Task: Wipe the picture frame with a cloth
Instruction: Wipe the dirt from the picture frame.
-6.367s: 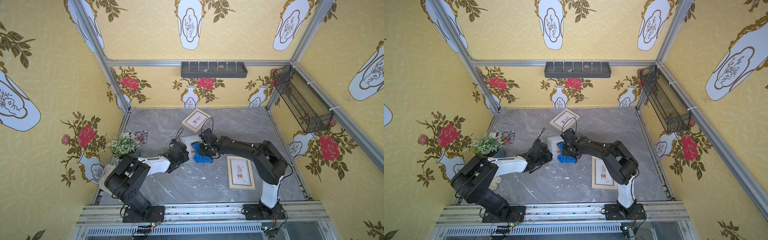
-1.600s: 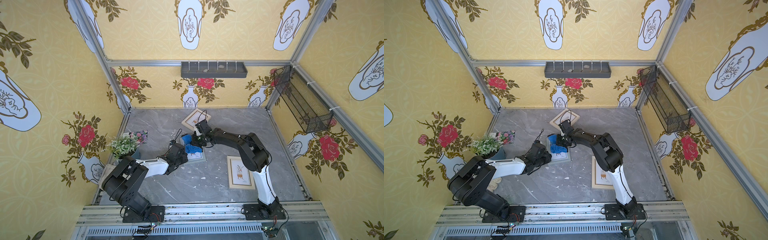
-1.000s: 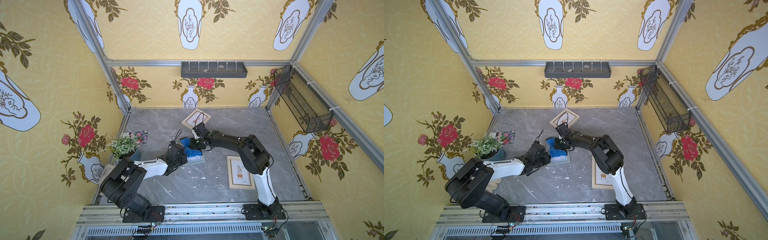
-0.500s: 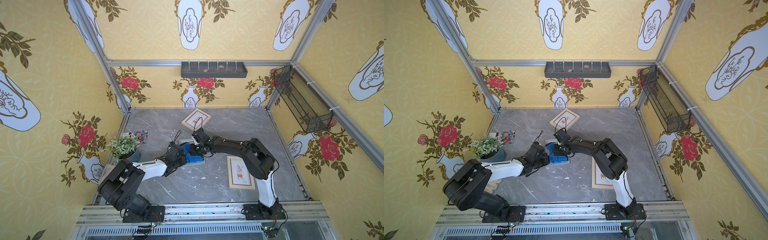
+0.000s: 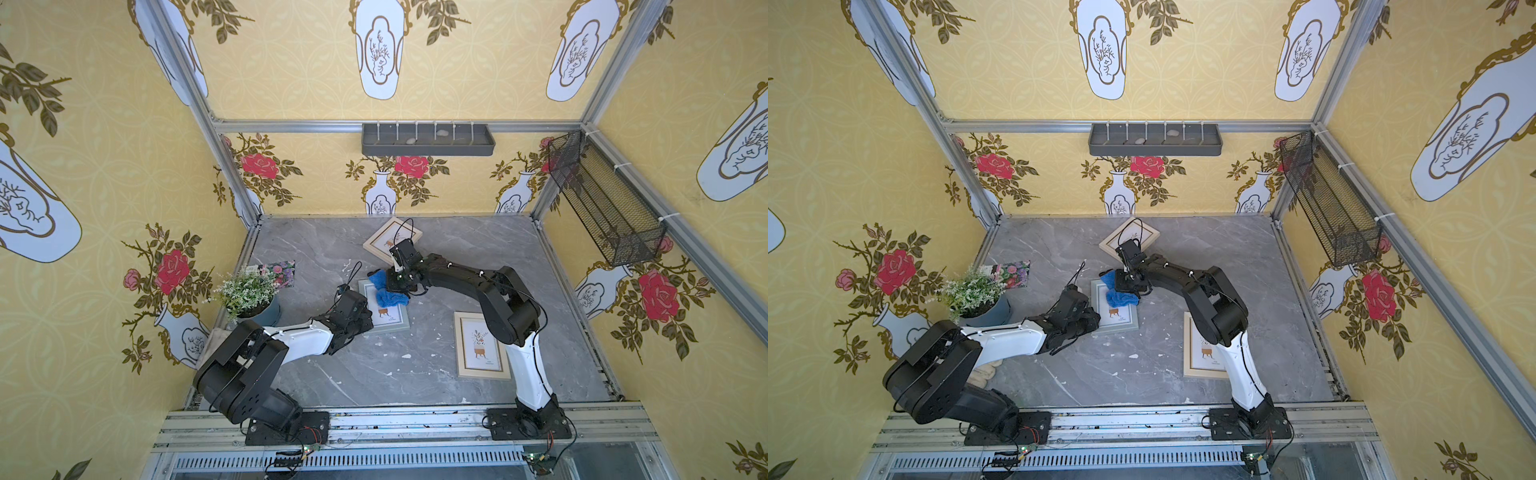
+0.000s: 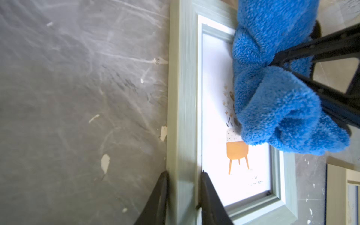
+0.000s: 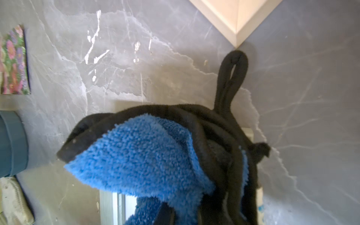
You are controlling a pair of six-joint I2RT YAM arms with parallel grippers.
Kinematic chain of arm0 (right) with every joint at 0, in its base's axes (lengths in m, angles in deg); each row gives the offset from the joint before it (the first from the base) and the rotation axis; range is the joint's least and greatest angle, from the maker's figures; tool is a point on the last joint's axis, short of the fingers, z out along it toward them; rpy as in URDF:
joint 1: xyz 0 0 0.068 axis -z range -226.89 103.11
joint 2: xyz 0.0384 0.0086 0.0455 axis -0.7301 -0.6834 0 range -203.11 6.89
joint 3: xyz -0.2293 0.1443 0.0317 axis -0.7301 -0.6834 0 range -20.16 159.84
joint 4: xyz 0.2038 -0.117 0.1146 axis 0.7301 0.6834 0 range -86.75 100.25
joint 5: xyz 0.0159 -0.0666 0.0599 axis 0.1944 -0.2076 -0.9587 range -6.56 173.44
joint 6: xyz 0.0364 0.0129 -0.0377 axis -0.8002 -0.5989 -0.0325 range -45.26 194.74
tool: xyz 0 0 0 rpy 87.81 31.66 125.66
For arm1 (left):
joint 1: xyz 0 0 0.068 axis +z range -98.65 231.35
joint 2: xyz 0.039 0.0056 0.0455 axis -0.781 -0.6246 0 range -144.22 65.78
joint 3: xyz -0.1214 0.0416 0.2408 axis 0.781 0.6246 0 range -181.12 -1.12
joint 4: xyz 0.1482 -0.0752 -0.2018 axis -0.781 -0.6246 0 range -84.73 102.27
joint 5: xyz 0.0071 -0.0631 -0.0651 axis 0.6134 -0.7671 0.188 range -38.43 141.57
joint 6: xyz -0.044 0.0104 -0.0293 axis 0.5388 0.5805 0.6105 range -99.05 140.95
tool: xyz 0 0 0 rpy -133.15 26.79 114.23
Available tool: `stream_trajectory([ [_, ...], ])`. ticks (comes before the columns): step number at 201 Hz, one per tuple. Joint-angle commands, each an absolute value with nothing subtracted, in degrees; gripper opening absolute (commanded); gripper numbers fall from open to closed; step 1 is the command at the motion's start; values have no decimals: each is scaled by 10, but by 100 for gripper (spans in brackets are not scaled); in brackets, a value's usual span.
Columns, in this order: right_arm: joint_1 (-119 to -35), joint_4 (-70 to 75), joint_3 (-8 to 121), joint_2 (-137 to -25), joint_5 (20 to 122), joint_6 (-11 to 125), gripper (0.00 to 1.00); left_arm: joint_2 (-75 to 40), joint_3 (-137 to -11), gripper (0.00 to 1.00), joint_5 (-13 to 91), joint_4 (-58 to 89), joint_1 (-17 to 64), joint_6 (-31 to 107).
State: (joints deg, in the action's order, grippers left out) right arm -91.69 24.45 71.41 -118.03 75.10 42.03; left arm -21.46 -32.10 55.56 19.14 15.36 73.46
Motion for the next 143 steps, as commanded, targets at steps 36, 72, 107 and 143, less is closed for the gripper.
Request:
stream_trajectory([
  [36, -956, 300, 804, -1255, 759, 414, 6, -228, -314, 20, 560, 17, 154, 721],
  [72, -898, 291, 714, -1191, 792, 423, 7, -225, -307, 20, 560, 26, 154, 729],
  [107, -919, 299, 751, -1216, 777, 431, 7, -244, -310, 20, 550, 40, 154, 730],
  [143, -966, 317, 856, -1287, 755, 422, 6, -244, -315, 20, 548, 35, 154, 727],
])
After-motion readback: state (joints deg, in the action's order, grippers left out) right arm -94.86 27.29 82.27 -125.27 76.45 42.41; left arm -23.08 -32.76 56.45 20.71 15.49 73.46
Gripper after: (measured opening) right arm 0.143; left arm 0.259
